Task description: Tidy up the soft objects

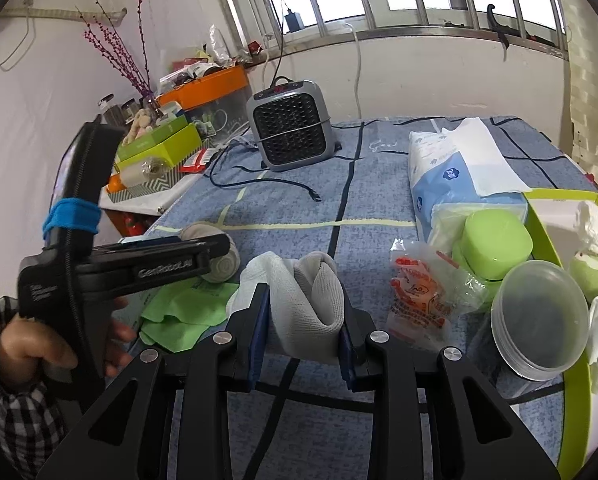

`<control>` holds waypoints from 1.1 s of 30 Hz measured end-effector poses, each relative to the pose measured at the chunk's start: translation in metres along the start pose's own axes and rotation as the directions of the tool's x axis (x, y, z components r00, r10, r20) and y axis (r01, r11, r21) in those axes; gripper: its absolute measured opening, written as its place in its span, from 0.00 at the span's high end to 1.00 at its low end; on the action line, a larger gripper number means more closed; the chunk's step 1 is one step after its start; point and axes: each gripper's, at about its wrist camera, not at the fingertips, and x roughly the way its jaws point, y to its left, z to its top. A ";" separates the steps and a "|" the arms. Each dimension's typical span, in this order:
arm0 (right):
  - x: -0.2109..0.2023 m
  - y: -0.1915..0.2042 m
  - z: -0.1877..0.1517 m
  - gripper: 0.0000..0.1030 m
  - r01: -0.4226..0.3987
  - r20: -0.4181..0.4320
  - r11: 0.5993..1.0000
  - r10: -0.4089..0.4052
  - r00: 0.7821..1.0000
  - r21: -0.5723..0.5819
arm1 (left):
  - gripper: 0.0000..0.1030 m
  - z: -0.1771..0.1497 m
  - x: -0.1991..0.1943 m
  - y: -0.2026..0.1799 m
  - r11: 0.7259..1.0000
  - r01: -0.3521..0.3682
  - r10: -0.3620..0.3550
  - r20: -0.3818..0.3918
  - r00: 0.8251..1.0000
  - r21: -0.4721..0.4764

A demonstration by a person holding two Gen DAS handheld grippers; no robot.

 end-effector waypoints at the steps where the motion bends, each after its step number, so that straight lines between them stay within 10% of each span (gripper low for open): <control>1: 0.000 0.000 0.000 0.70 0.002 0.002 1.000 -0.002 1.000 0.000 | 0.36 0.001 0.002 -0.002 1.000 -0.012 0.012 -0.001 1.000 0.005; 14: -0.002 -0.009 0.000 0.70 -0.035 0.006 0.999 0.034 0.999 0.029 | 0.36 0.004 0.011 -0.018 0.993 -0.101 0.098 0.057 0.994 0.060; 24: -0.011 -0.014 0.001 0.70 -0.008 0.034 0.999 0.007 0.999 0.047 | 0.47 -0.003 -0.003 -0.032 0.992 0.066 -0.076 0.090 0.993 0.112; 33: -0.013 -0.017 -0.001 0.70 -0.010 0.037 0.998 0.008 0.999 0.056 | 0.31 -0.007 0.000 -0.021 0.998 0.036 -0.038 0.036 0.999 0.047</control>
